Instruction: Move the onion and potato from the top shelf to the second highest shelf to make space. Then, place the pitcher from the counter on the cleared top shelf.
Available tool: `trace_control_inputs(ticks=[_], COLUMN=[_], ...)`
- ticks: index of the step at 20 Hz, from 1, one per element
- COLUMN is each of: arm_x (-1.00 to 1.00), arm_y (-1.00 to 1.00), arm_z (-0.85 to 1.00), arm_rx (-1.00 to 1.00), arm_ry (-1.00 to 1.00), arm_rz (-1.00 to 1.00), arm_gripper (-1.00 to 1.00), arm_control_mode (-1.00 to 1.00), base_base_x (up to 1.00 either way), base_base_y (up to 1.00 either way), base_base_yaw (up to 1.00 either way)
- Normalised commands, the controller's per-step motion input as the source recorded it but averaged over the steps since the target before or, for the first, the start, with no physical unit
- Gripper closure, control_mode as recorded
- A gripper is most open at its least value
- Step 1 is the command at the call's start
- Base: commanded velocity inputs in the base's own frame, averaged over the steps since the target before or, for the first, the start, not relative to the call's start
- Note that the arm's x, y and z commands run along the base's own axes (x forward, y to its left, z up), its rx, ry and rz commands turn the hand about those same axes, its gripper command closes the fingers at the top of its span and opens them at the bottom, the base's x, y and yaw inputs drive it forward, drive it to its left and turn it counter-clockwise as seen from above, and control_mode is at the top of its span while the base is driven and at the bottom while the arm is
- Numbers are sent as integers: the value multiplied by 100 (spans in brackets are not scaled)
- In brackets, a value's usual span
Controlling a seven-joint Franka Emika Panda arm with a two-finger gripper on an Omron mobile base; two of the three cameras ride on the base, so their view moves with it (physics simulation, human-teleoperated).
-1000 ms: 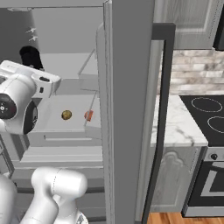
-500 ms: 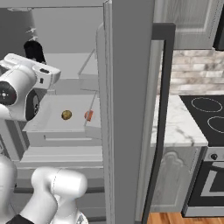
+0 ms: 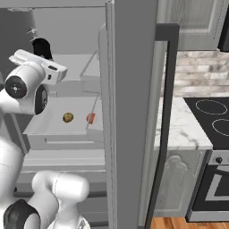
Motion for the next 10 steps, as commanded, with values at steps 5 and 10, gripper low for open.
trace_control_inputs(ticks=[5, 10], arm_x=[40, 35], arm_y=[0, 0], arm_z=[-8, -27], arm_rx=[0, 0], arm_ry=[0, 0], arm_rz=[0, 0], arm_gripper=[100, 100], arm_control_mode=[-100, -100], base_base_x=[0, 0], base_base_y=[0, 0], base_base_yaw=[0, 0])
